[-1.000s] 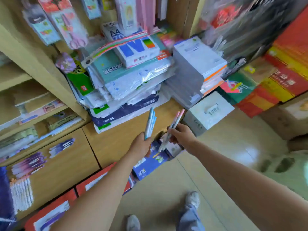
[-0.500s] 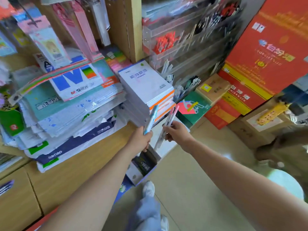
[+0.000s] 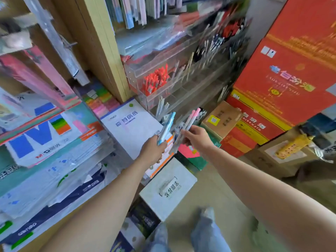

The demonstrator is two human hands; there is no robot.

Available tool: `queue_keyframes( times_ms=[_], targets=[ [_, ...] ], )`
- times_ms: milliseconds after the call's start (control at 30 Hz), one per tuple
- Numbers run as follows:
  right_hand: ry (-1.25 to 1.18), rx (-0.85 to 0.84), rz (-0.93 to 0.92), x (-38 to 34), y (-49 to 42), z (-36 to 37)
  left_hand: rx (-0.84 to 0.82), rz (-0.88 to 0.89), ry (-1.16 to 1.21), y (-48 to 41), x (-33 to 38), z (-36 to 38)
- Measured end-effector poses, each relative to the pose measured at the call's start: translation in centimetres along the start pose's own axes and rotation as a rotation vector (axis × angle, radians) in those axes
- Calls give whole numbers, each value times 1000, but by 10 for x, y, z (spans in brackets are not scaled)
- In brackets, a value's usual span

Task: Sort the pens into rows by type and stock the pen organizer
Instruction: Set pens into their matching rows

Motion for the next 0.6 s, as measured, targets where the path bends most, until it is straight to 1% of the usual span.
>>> queue_keyframes(
  times_ms=[100,267,433,600],
  targets=[
    [-13,23,-21,-19,-45,-20,43,-23,-13,-36,9,4],
    [9,10,-60,-49,-120,-47,185,-79,24,-86,15,12],
    [70,-24,-59,-73,-183,-57,342,-185,61,-111,14,19],
    [149,-34,-46,-86,-233,-49,459,-255,71,-121,6,25]
  ],
)
Point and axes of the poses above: each hand's wrist, its own y-axis away from the middle knuckle, its own z-axis out of the palm, x = y × z, the point moved 7 cm from there along -y, towards the middle knuckle, and after that the axes turned 9 degrees about z, right-handed, at the moved point
